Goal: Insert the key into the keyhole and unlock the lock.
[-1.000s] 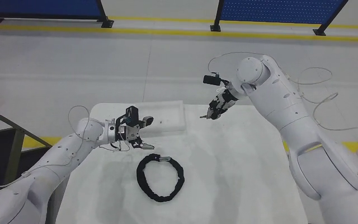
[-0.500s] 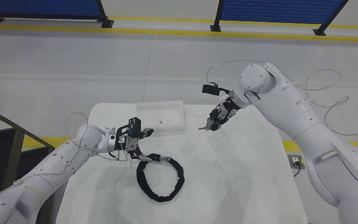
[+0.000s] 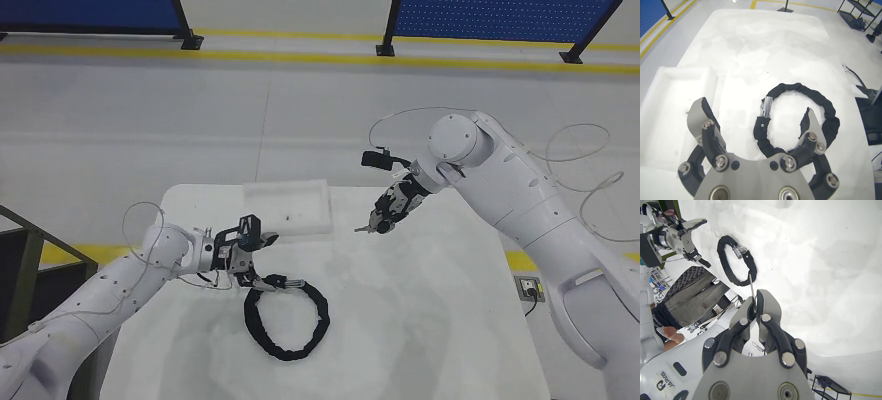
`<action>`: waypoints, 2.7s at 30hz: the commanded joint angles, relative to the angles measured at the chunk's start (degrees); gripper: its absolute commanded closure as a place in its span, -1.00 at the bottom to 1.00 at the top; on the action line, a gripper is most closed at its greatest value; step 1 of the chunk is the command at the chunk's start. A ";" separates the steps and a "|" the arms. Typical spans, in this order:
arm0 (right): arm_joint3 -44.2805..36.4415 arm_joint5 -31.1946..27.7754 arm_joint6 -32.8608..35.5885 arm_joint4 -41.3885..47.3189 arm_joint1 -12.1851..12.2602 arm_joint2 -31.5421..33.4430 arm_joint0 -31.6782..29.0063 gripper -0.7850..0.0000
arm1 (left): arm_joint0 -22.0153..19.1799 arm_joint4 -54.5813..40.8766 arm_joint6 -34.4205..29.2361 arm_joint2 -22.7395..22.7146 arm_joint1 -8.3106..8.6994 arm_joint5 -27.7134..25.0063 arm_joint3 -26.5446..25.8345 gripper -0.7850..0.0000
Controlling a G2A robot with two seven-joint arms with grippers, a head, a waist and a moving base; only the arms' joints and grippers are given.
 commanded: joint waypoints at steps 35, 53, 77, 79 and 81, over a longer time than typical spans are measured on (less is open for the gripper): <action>0.00 0.00 0.00 0.00 0.00 0.00 0.00 1.00 | 3.00 21.97 12.09 0.99 -14.68 7.28 20.36 -0.10; 0.00 0.00 0.00 0.00 0.00 0.00 0.00 1.00 | 1.42 26.71 17.95 0.28 -17.14 9.22 23.43 1.00; -12.34 2.19 0.00 6.08 5.21 -6.36 4.65 1.00 | -1.23 10.93 19.13 -2.69 -9.81 1.57 -0.09 1.00; -14.46 3.13 0.00 10.36 7.11 -8.07 6.83 1.00 | -1.42 9.41 18.42 -2.87 -9.19 0.86 -2.00 1.00; -16.90 3.81 0.00 15.61 9.10 -9.51 8.91 1.00 | -1.76 8.58 18.01 -3.10 -8.66 0.44 -3.51 1.00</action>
